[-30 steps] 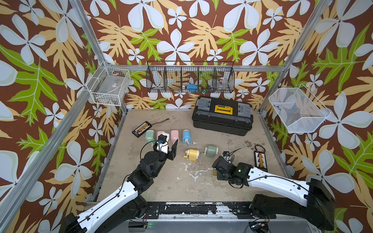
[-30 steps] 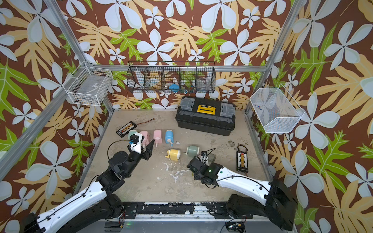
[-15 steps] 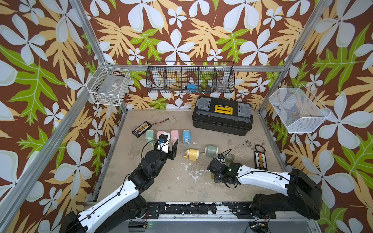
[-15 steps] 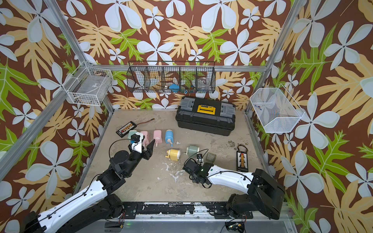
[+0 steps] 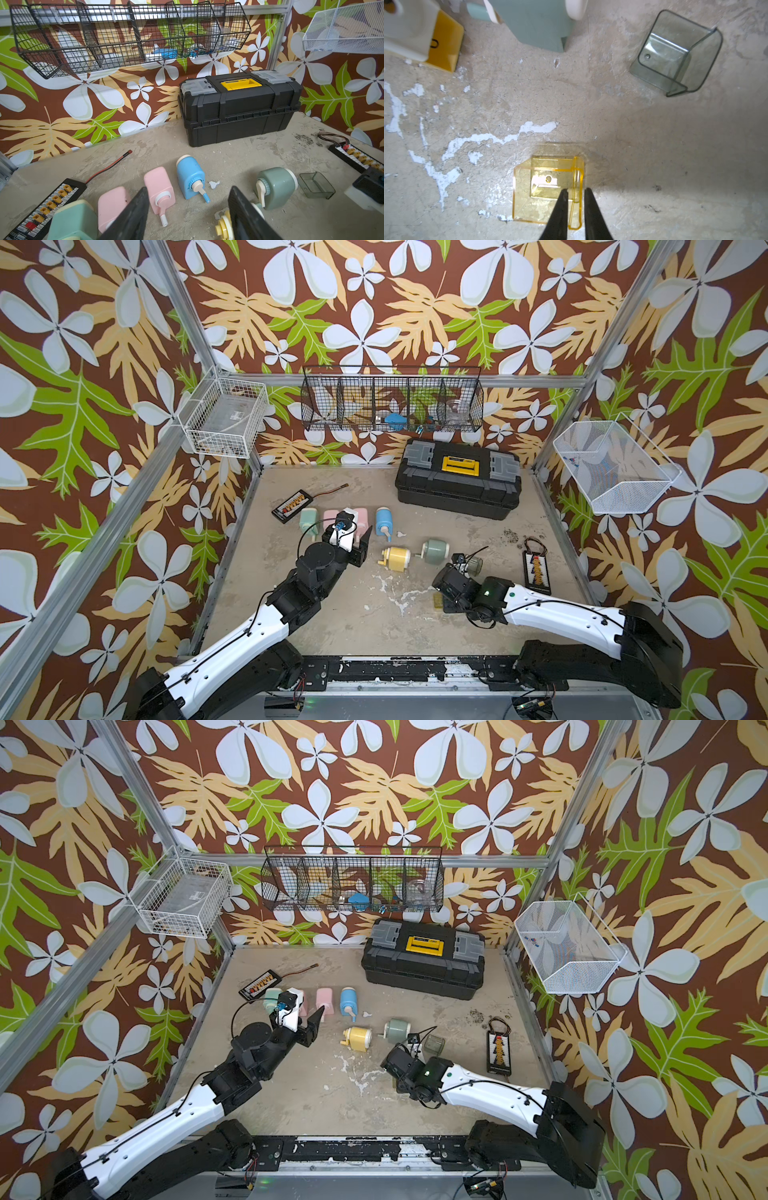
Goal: Put the tray back into the pencil sharpener
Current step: Place the container at the center of the board, then pick up the pencil sharpener from the center of the board.
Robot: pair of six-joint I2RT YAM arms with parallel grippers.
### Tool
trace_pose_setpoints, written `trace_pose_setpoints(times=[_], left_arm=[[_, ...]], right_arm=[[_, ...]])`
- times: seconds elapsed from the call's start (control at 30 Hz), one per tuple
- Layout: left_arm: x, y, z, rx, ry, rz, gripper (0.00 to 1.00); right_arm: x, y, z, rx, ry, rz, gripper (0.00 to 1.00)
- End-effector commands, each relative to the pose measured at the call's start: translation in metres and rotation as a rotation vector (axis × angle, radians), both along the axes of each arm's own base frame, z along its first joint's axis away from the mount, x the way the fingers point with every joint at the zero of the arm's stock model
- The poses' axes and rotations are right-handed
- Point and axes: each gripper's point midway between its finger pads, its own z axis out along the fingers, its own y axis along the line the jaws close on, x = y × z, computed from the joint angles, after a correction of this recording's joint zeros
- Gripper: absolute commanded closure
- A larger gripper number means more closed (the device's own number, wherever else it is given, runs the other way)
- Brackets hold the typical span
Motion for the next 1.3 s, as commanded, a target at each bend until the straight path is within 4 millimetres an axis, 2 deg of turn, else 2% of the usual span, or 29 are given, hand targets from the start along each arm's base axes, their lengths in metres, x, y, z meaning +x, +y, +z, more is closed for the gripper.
trace_pose_setpoints(times=[0.0, 0.07, 0.17, 0.27, 0.37, 0.5, 0.83, 1.03, 1.27], left_arm=[[-0.010, -0.021, -0.008, 0.142, -0.012, -0.152, 0.38], [-0.020, -0.037, -0.019, 0.228, -0.008, -0.277, 0.37], [-0.042, -0.060, -0.046, 0.364, 0.035, -0.504, 0.32], [-0.058, -0.072, -0.074, 0.504, 0.051, -0.676, 0.29], [-0.055, -0.076, -0.087, 0.578, 0.042, -0.713, 0.27], [-0.050, -0.083, -0.105, 0.695, 0.031, -0.788, 0.25], [-0.026, -0.104, -0.145, 0.867, 0.186, -0.925, 0.25], [-0.015, -0.111, -0.166, 0.928, 0.282, -0.988, 0.21], [0.008, -0.112, -0.188, 1.001, 0.363, -0.994, 0.21]], right_arm=[[0.003, -0.007, 0.016, 0.025, -0.073, -0.002, 0.82], [0.004, -0.006, 0.030, 0.090, -0.143, 0.025, 0.82], [0.005, -0.008, 0.052, 0.186, -0.248, 0.048, 0.82], [0.004, -0.012, 0.070, 0.272, -0.331, 0.054, 0.81], [0.001, -0.018, 0.079, 0.322, -0.377, 0.041, 0.81], [-0.004, -0.024, 0.076, 0.336, -0.380, 0.035, 0.81], [-0.006, -0.032, 0.077, 0.298, -0.397, 0.054, 0.80], [-0.006, -0.027, 0.083, 0.323, -0.419, 0.089, 0.79], [-0.007, -0.023, 0.086, 0.336, -0.419, 0.113, 0.79]])
